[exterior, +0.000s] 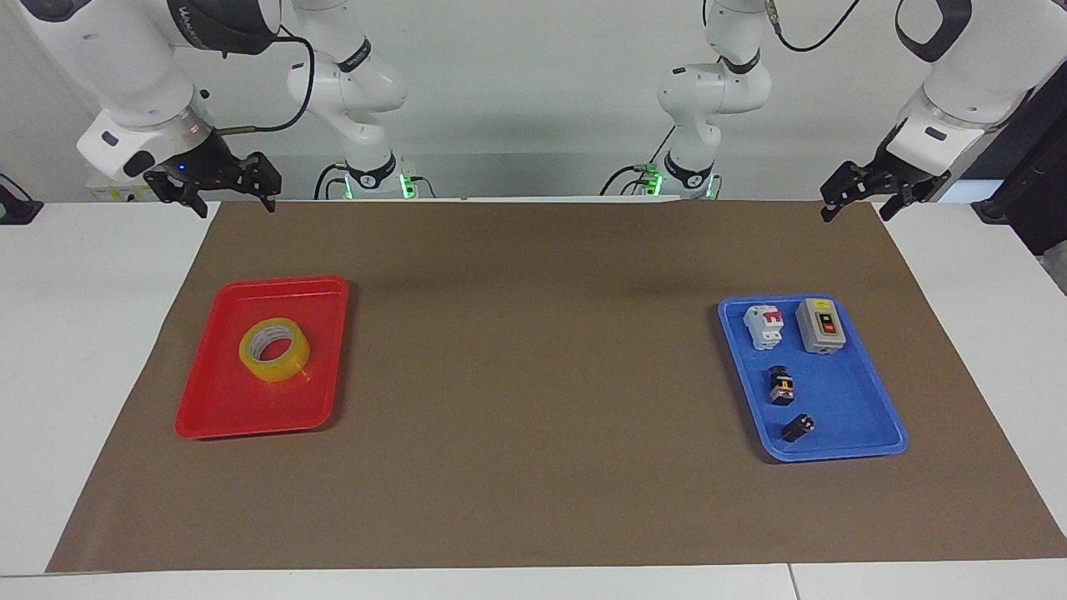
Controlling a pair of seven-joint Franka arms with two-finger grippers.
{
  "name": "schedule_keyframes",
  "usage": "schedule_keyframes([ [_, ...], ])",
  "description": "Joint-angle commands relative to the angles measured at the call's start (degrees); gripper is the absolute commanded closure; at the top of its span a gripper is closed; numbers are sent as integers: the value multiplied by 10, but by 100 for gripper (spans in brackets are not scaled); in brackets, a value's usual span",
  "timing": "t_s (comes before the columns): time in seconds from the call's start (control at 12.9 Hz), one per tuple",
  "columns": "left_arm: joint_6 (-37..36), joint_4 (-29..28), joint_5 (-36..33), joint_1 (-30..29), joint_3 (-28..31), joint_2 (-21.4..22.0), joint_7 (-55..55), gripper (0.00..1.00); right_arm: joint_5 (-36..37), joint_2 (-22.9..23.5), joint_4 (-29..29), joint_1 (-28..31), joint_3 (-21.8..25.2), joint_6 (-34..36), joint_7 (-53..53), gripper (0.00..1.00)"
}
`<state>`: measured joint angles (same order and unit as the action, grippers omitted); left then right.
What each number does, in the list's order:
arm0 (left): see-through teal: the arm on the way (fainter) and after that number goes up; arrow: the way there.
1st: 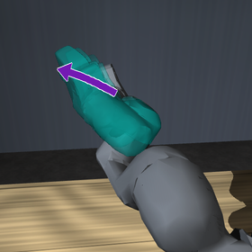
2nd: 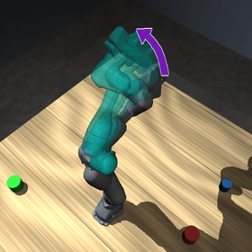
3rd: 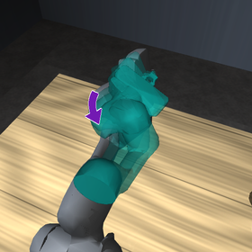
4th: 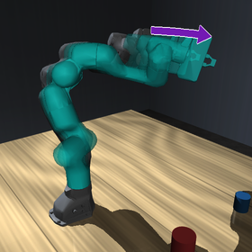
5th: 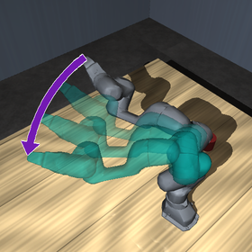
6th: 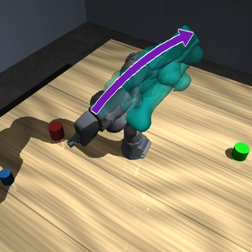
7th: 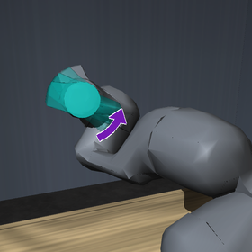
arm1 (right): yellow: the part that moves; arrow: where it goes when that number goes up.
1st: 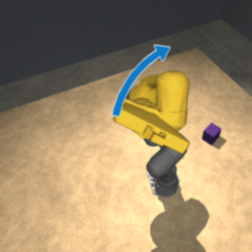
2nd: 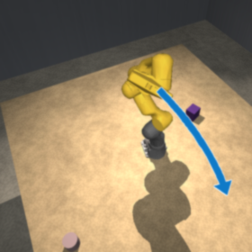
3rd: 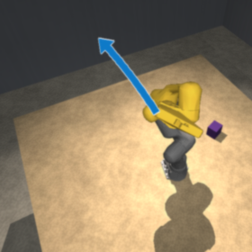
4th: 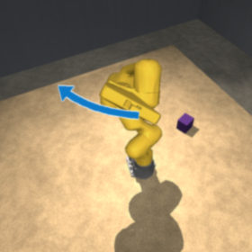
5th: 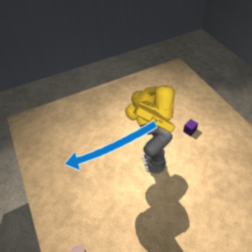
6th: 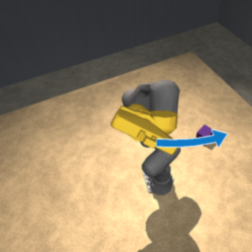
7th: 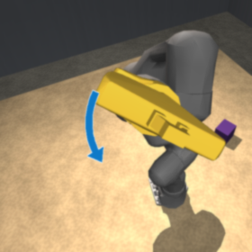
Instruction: Place and move tape with both arms
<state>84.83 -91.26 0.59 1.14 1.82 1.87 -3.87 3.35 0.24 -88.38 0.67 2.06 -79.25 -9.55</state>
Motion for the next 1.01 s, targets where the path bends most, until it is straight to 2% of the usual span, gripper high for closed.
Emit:
schedule_keyframes([
  [0.0,6,-10,0,-1,-1,9,-6,0,-10,-2,-3,-1,4,-13,11,0],
  [0.16,6,-10,0,-1,-1,9,-6,0,-10,-1,-4,4,5,-47,25,0],
  [0.93,6,-10,0,-1,-1,9,-6,0,-10,-1,-6,-1,5,-50,40,0],
])
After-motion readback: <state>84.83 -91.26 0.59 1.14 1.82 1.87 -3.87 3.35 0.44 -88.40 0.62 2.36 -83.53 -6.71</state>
